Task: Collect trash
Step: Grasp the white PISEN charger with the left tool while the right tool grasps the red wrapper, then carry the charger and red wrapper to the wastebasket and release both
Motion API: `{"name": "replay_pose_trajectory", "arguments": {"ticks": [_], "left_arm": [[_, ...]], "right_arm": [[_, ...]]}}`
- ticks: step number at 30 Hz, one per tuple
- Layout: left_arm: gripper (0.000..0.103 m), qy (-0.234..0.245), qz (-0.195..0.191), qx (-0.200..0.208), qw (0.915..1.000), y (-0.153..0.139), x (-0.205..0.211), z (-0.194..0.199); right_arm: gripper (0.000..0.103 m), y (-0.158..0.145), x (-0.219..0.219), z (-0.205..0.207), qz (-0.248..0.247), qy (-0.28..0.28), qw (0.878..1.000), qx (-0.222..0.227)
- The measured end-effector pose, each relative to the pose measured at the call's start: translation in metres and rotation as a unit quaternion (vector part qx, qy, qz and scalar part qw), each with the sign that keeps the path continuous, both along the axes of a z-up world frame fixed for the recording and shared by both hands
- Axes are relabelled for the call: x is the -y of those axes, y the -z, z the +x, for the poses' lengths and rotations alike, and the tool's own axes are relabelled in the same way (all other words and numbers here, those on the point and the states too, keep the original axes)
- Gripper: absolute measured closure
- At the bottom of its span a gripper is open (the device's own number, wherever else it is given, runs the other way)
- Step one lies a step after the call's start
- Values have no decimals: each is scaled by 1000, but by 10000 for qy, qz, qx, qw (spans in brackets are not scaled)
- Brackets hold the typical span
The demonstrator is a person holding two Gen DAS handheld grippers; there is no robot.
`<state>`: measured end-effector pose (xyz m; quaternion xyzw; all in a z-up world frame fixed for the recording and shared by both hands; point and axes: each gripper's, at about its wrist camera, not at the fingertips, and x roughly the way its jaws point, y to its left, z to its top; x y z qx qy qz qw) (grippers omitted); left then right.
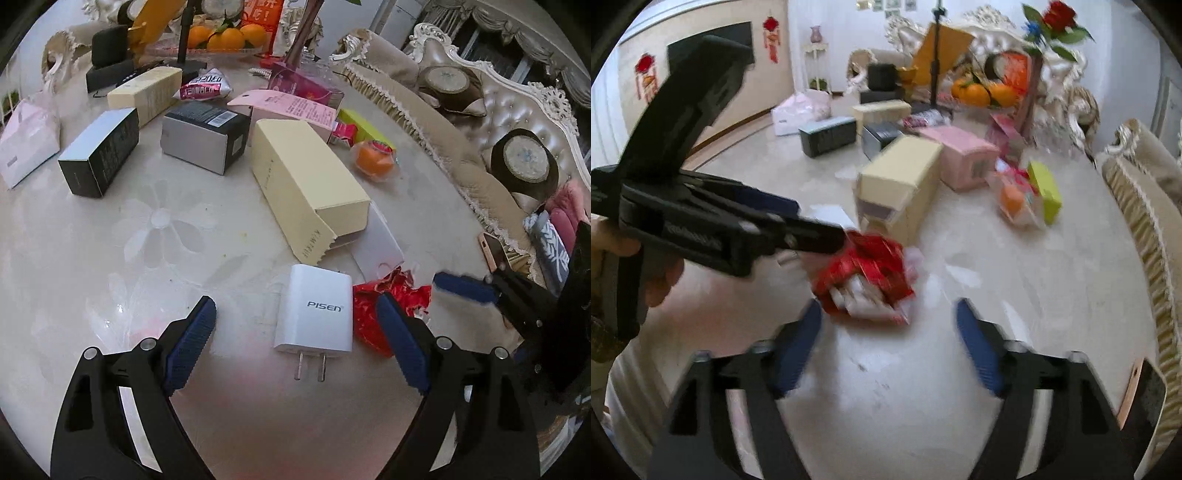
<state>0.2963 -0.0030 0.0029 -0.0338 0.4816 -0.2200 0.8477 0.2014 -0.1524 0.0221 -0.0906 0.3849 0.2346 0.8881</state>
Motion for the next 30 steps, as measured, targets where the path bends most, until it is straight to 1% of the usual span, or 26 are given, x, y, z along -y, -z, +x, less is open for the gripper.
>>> {"name": "replay_pose_trajectory", "arguments": {"ticks": [3,5,6,7,8,9,10,12,14,17,19,20,21,22,23,24,25,27,28,30], "left_arm": [[17,68,110,13,9999,0,4,0],[17,117,65,-12,9999,0,5,1],[17,151,-8,-31,9999,0,5,2],[17,180,-67,-41,9998,0,5,2],[17,210,-97,-34,9997,0,6,1],[17,225,-80,-20,9997,1,6,1],[17,260,-64,1,9996,1,7,0],[17,319,-53,28,9995,1,7,-1],[17,359,2,51,9993,2,8,-1],[17,423,249,171,9986,3,15,-4],[17,427,554,315,9970,4,24,-6],[17,432,645,353,9964,5,27,-7],[17,451,876,421,9942,7,33,-9],[20,456,1018,456,9927,7,36,-11],[29,435,1263,524,9897,8,41,-12],[56,449,1344,647,9878,6,44,-15],[65,393,1394,682,9871,4,44,-16],[65,309,1443,638,9870,3,45,-17],[65,310,1452,682,9866,2,45,-19],[65,284,1331,803,9874,-4,43,-29]], "right_arm": [[29,-1,-17,7,-145,-158,9998,44],[29,2,-26,13,-360,-132,9993,49],[29,5,-29,18,-473,-122,9988,-13],[31,7,-29,20,-486,-105,9987,-114],[34,9,-27,24,-445,-50,9987,-235],[47,10,-23,28,-284,-14,9989,-364],[57,10,-16,31,-82,28,9986,-518],[58,9,-4,33,-109,232,9982,-541],[59,9,11,33,64,304,9975,-635],[59,10,29,32,224,410,9966,-685],[59,10,34,30,342,401,9961,-712],[59,10,33,29,326,400,9962,-695],[59,10,31,28,285,400,9965,-675],[59,10,29,28,206,415,9969,-643],[60,10,26,27,160,461,9969,-625],[63,10,25,26,163,551,9964,-625],[65,9,26,25,235,586,9960,-629],[66,4,28,17,452,612,9955,-561],[66,1,31,12,580,637,9950,-500],[66,-7,37,0,878,658,9930,-427]]}}
